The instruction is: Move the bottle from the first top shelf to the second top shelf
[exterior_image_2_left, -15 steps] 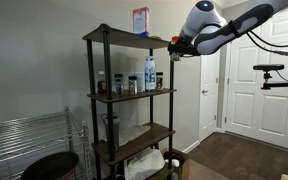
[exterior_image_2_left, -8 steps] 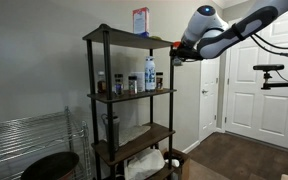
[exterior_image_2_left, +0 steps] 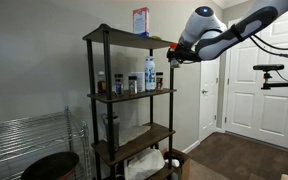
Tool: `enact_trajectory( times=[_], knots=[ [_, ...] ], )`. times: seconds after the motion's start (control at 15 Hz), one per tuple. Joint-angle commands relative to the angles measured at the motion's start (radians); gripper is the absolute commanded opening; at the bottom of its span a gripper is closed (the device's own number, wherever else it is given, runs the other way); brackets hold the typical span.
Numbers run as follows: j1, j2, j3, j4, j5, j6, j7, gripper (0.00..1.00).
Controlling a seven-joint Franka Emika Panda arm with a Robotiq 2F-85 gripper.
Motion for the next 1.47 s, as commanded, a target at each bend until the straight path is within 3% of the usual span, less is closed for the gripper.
enact_trajectory(
  times=[0.0, 0.4, 0.47, 0.87, 1.4],
  knots=[
    [0.0, 0.0, 0.0, 0.0, 0.0, 0.0, 0.0, 0.82],
    [0.0, 0.0, 0.0, 0.0, 0.0, 0.0, 0.0, 0.82],
    [-0.003, -0.009, -0.001, -0.011, -0.002, 0.009, 0.013, 0.57],
    [-0.028, -0.047, 0.031, -0.108, -0.101, 0.081, 0.208, 0.57],
    [-0.043, 0.016, 0.121, -0.06, -0.365, 0.018, 0.475, 0.57]
  ],
)
